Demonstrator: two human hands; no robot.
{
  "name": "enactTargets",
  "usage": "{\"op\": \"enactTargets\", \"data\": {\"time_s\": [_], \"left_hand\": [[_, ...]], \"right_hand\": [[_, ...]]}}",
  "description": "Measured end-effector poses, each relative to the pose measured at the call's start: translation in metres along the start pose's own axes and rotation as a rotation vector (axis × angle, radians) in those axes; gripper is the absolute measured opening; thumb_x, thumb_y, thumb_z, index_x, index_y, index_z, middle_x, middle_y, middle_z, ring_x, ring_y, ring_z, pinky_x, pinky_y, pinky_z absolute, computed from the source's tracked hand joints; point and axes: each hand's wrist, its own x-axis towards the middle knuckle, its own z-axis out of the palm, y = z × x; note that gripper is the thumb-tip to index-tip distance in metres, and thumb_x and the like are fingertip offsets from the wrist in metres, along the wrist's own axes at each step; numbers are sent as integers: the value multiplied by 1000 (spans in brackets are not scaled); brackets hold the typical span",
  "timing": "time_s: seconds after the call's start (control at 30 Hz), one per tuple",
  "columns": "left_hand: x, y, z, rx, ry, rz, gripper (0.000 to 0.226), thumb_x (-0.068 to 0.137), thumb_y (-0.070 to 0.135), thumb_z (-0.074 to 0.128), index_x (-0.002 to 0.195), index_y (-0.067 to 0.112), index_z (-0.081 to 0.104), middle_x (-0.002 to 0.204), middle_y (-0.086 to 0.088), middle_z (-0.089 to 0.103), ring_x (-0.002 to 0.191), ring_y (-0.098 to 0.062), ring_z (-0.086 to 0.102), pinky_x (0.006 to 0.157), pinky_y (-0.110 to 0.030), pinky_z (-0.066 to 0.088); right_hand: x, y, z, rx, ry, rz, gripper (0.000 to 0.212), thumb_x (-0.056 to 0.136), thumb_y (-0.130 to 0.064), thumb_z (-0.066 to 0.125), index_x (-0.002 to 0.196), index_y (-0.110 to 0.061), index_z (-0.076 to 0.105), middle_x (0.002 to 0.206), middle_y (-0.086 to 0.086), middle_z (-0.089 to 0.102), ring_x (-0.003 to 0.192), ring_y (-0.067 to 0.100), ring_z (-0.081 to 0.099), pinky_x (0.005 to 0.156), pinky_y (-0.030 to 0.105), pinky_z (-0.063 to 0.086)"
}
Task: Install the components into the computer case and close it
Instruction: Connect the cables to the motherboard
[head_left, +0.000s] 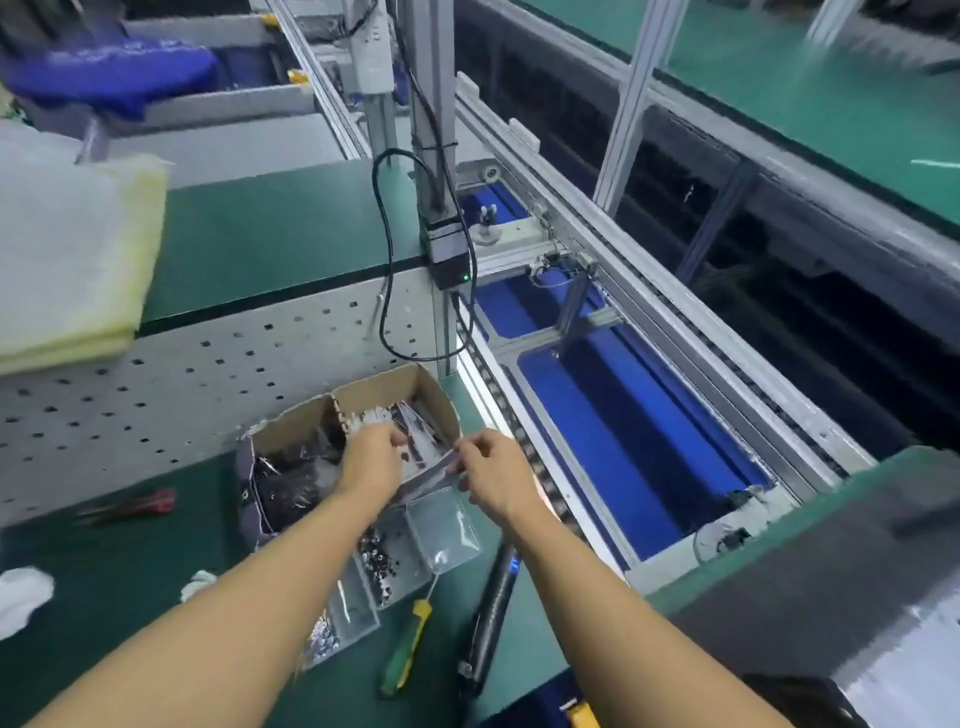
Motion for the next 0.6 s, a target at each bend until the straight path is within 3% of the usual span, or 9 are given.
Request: {"op": "enactTargets", "data": {"time_s": [0.1, 0.2, 0.3, 0.47, 0.6], "left_hand": [[35, -17, 6, 265, -154, 105, 30, 96, 3, 50, 115, 16, 69, 122, -11, 65, 104, -26, 61, 79, -27, 43], [61, -16, 12, 477, -218, 166, 27, 95, 12, 55, 114, 23, 70, 116, -5, 68, 102, -25, 64, 72, -26, 42], [77, -14, 21, 633, -275, 206, 30, 91, 12, 59, 115, 27, 68, 118, -1, 68, 109, -22, 64, 86, -33, 51], [81, -26, 39, 714, -400, 201, 30, 89, 8, 58, 112, 25, 66, 110, 1, 70, 103, -24, 66, 88, -37, 53], [76, -27, 41, 662, -415, 159, 13, 83, 17, 65, 89, 24, 73, 95, 3, 71, 89, -24, 68, 79, -32, 54]], "right_hand": [[18, -1, 15, 3, 10, 74, 17, 105, -21, 48, 97, -20, 63, 77, -3, 73, 68, 16, 62, 63, 34, 49], [32, -2, 18, -2, 26, 115, 19, 107, -20, 47, 96, -22, 62, 77, -4, 72, 67, 15, 61, 61, 30, 49], [43, -1, 18, 0, 45, 149, 19, 108, -20, 46, 96, -23, 61, 77, -5, 72, 67, 15, 61, 60, 27, 48], [54, 1, 22, 29, 58, 175, 19, 108, -18, 46, 105, -14, 64, 78, -3, 72, 65, 13, 61, 58, 23, 48], [56, -3, 27, 86, 44, 180, 19, 107, -11, 45, 105, -11, 64, 75, 0, 69, 58, 8, 56, 48, 12, 43]]}}
